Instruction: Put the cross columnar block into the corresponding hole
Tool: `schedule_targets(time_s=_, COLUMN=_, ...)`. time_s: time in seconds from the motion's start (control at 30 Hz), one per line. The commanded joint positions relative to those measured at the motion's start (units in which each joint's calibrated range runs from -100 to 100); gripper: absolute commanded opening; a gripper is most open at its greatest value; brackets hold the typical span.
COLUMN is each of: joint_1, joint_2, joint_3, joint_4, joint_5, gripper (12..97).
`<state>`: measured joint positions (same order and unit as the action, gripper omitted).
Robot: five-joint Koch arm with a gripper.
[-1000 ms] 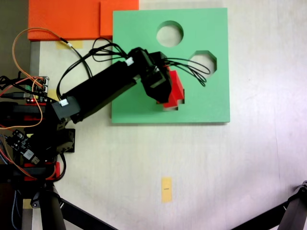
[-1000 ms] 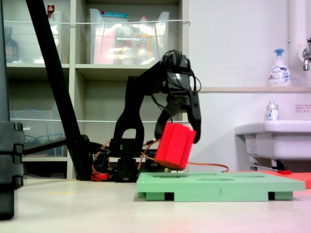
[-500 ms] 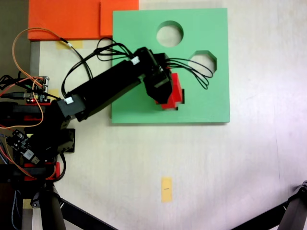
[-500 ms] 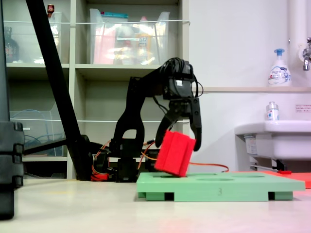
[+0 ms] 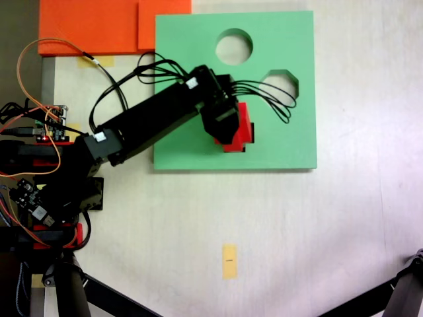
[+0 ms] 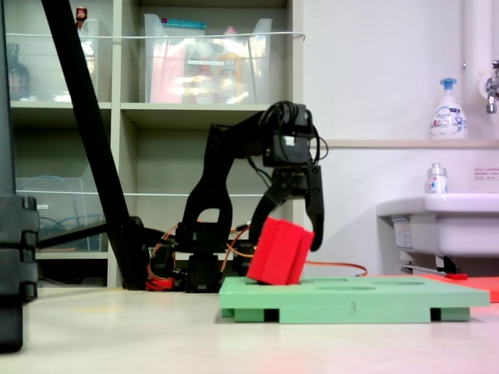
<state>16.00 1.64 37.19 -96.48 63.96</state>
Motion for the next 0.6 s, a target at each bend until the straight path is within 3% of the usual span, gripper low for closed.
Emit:
schedule_targets(time_s=0.0, joint_1=0.3, joint_2=0.5, joint_3=3.8, joint_4=-3.5, joint_5=-0.7, gripper=27.3)
schedule_targets(time_s=0.57, joint_1=0.8, joint_2=3.5, joint_3=3.9, joint_4=-2.9, joint_5=0.7, gripper=27.2)
